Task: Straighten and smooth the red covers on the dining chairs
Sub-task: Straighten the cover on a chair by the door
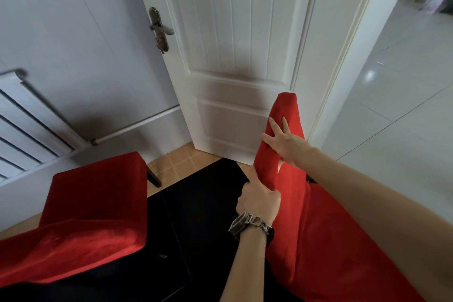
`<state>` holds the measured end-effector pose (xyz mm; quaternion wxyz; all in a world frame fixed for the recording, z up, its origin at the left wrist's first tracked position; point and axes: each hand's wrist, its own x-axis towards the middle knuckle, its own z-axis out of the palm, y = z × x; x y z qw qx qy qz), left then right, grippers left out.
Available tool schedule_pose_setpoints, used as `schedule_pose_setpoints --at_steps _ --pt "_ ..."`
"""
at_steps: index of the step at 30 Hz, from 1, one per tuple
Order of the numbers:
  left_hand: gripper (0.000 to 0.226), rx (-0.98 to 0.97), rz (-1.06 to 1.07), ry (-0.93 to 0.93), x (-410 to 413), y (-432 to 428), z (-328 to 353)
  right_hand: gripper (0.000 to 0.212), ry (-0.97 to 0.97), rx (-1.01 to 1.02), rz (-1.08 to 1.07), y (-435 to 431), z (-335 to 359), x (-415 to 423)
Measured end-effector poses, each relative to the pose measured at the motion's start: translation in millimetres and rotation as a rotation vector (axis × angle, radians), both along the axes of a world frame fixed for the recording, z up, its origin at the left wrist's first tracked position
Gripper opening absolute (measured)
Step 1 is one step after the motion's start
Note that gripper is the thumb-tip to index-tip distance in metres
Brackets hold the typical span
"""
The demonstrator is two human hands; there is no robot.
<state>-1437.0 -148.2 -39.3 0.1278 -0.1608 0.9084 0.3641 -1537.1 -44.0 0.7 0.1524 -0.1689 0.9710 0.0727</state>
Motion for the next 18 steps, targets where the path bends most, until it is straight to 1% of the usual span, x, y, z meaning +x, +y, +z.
schedule_pose_setpoints --at_steps 4,9,13,15,18 --pt "0.076 -0.045 0.017 0.002 12 30 2 0.073 0.002 -0.014 -0.007 29 2 12" --pt "0.079 -0.017 0.009 0.001 15 31 4 0.067 0.020 -0.036 -0.006 30 4 16" --pt "0.079 -0.093 0.001 0.000 16 33 7 0.069 0.017 -0.013 -0.025 31 2 15" --pt "0.077 -0.120 -0.017 0.004 17 33 9 0.072 -0.009 0.047 -0.021 27 4 15" --pt "0.078 -0.117 -0.103 -0.012 19 26 12 0.089 -0.107 0.173 -0.075 16 16 13"
